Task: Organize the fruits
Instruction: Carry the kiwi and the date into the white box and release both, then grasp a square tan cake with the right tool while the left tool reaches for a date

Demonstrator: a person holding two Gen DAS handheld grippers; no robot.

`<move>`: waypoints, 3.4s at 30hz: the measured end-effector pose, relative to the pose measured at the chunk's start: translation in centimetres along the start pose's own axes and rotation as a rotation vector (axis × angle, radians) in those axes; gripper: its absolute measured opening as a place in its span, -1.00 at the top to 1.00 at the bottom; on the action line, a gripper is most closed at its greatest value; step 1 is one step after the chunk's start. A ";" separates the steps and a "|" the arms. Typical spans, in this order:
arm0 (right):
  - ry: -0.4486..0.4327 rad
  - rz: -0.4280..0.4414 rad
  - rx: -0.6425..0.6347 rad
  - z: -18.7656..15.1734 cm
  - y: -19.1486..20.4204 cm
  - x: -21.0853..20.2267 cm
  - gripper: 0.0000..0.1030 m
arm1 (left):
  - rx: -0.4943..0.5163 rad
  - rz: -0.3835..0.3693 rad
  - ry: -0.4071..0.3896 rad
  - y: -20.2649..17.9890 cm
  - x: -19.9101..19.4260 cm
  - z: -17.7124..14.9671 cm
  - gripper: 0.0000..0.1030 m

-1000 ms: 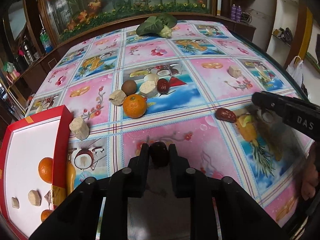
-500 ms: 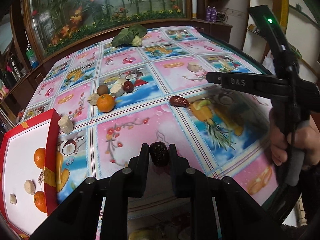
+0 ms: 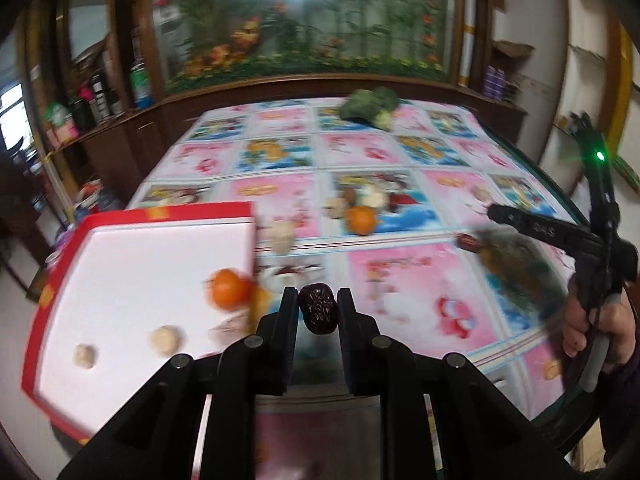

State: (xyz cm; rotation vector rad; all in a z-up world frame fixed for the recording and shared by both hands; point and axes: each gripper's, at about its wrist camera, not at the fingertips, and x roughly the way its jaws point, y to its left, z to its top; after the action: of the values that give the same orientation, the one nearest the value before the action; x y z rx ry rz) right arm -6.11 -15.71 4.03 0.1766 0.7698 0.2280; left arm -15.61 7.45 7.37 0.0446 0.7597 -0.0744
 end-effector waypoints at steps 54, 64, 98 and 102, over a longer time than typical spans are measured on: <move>0.087 0.309 -0.418 1.0 25.7 4.9 -0.41 | -0.277 0.376 0.096 19.2 0.5 -1.9 -0.49; -0.011 0.096 -0.228 1.3 6.4 -1.5 -0.49 | -0.115 0.230 0.058 10.5 -0.8 -0.6 -0.53; 0.186 -0.198 0.006 6.0 -8.5 6.3 0.48 | 0.190 -0.137 0.180 -12.3 6.8 3.4 -0.53; 0.167 -0.134 0.095 6.6 -9.9 5.0 0.48 | 0.174 -0.142 0.193 -13.9 8.9 4.0 -0.53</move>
State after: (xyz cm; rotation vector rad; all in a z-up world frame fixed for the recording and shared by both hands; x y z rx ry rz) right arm 3.40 -24.37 2.92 0.1962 0.9560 0.0794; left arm -7.59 -7.12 4.00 0.1649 0.9477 -0.2744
